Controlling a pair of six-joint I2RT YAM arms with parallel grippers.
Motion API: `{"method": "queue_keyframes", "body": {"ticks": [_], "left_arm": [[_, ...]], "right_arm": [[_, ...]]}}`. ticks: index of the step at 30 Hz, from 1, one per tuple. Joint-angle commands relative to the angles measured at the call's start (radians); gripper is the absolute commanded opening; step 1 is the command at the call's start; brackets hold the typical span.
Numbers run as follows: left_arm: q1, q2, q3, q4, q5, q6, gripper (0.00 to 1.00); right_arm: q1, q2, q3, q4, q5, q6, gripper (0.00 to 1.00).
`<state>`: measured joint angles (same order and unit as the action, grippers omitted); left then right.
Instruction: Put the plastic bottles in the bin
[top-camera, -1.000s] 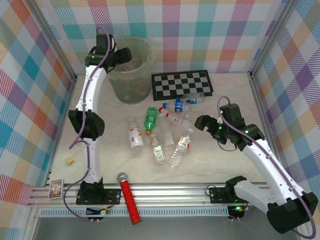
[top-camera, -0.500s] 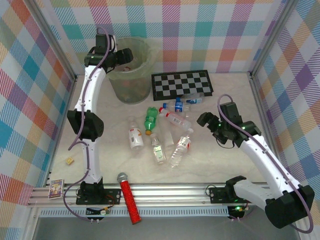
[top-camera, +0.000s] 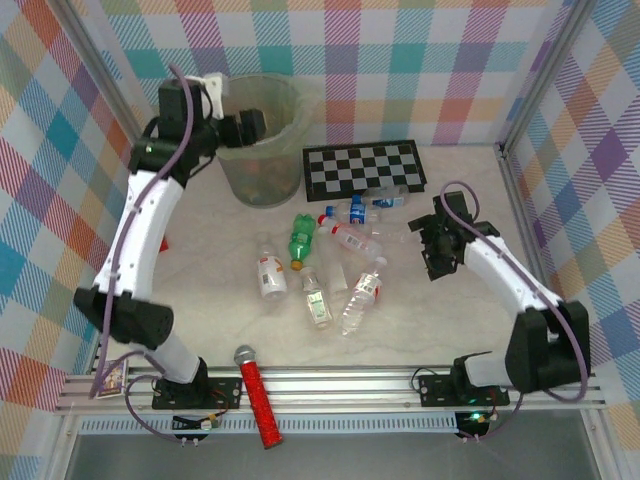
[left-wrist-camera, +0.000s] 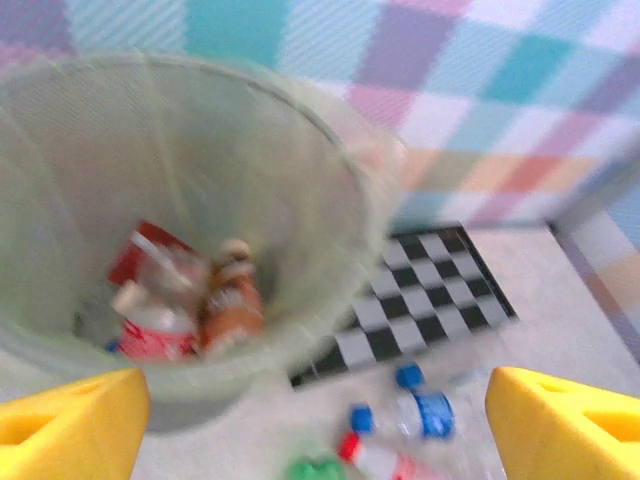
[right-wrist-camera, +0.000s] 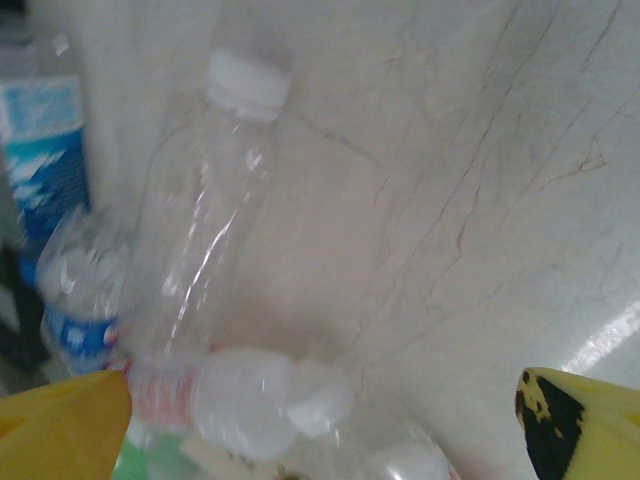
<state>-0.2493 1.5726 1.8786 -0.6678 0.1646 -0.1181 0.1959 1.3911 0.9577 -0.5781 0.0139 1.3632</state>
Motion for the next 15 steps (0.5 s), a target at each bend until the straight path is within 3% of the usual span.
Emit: {"method": "queue_keyframes", "body": {"ticks": [1, 9, 15], "left_arm": [[-0.074, -0.098, -0.182, 0.06, 0.009, -0.007, 0.88], [-0.206, -0.291, -0.553, 0.192, -0.002, -0.118, 0.88], [-0.24, -0.353, -0.735, 0.252, 0.002, -0.209, 0.89]], "right_arm": [[-0.013, 0.08, 0.083, 0.06, -0.037, 0.097, 0.98], [-0.039, 0.333, 0.232, 0.087, -0.093, 0.169, 0.98], [-0.047, 0.444, 0.264, 0.115, -0.1, 0.248, 0.97]]}}
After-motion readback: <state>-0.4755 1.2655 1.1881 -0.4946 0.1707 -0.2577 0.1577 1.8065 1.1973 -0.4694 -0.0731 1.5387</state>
